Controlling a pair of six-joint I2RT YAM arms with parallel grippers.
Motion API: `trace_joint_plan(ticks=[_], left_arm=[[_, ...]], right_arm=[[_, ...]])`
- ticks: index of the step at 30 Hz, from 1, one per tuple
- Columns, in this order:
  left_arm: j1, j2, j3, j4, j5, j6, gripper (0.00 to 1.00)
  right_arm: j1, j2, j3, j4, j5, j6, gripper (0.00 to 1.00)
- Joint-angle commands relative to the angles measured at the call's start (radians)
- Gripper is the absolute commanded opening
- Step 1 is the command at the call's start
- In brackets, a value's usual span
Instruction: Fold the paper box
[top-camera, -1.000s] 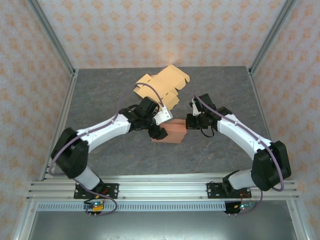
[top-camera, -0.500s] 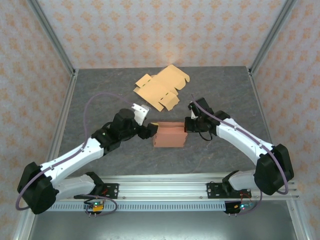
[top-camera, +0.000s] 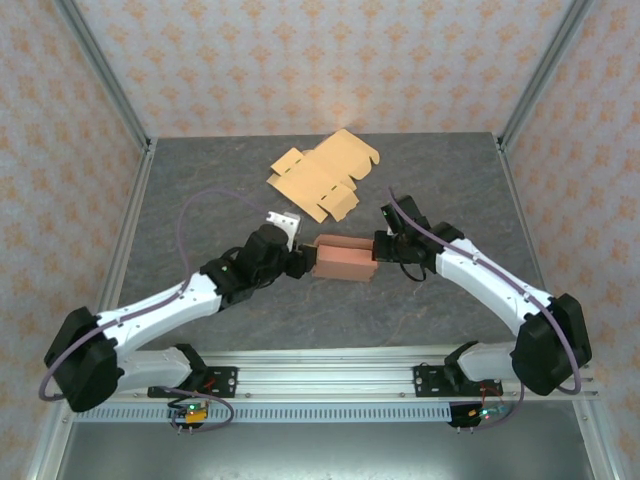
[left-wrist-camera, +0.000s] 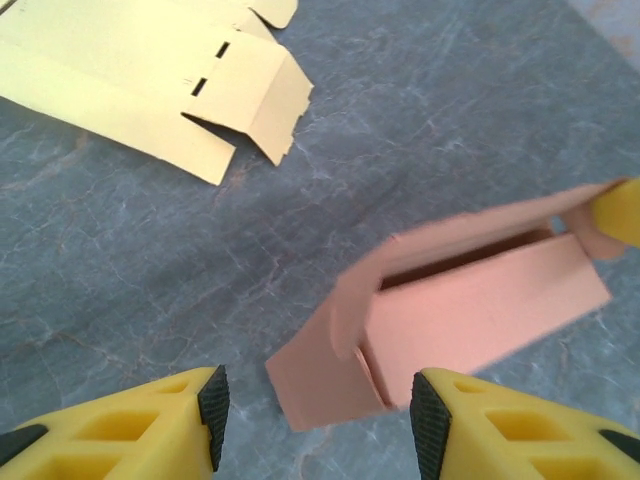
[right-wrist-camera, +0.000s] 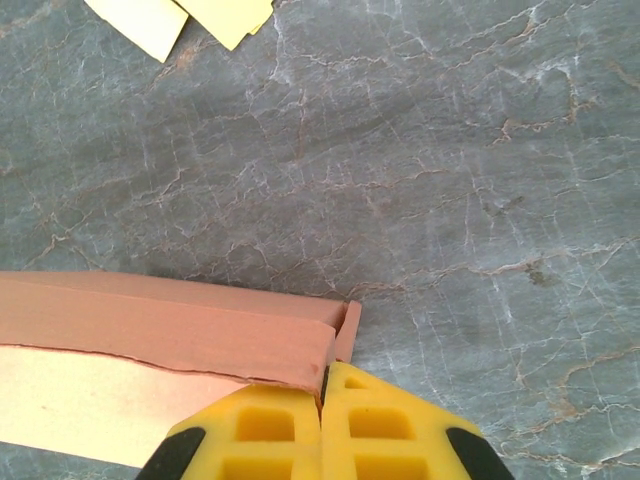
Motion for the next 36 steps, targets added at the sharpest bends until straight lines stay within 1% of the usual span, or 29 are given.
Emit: trace_joint_plan(ticks=[1,5,7,10,15,22,24,25,26,29,31,32,34,36], left_arm=[[-0.011,0.058,0.083,-0.031,-0.028,-0.024,0.54],[-0.026,0.114,0.111,-0.006,-0.025,-0.018,0.54],[-0.027,0.136,0.124,0.0,-0.035,-0.01,0.53],[-0.028,0.176,0.15,-0.008,-0.034,0.004,0.47],[-0.028,0.226,0.177,0.002,-0.022,0.006,0.31],[-0.029,0.26,0.197,0.026,-0.007,-0.003,0.19],[-0.028,0.264,0.197,0.029,-0.004,-0.005,0.18],[-0.028,0.261,0.195,0.029,-0.002,-0.004,0.19],[-0.027,0.254,0.193,0.026,-0.006,-0.001,0.23],[-0.026,0.205,0.175,0.017,-0.034,0.0,0.47],[-0.022,0.16,0.162,0.017,-0.044,0.0,0.58],[-0.019,0.139,0.155,0.016,-0.054,0.0,0.61],[-0.017,0.111,0.148,0.013,-0.074,0.008,0.63],[-0.012,0.109,0.155,0.0,-0.089,0.024,0.61]], right_arm=[[0.007,-0.031,-0.012,0.001,0.06,0.024,0.01],[0.007,-0.029,-0.013,0.001,0.069,0.033,0.01],[0.008,-0.029,-0.016,0.001,0.076,0.039,0.01],[0.008,-0.029,-0.019,0.003,0.081,0.042,0.01],[0.011,-0.029,-0.024,0.003,0.09,0.047,0.01],[0.018,-0.033,-0.041,0.012,0.106,0.062,0.01],[0.018,-0.033,-0.043,0.012,0.113,0.065,0.01],[0.017,-0.033,-0.044,0.012,0.118,0.065,0.01],[0.017,-0.033,-0.043,0.012,0.12,0.065,0.01],[0.017,-0.033,-0.04,0.006,0.13,0.057,0.01],[0.018,-0.034,-0.037,0.002,0.134,0.052,0.01],[0.017,-0.032,-0.035,0.001,0.136,0.052,0.01],[0.017,-0.03,-0.032,0.001,0.137,0.049,0.01],[0.018,-0.027,-0.029,0.002,0.137,0.05,0.01]])
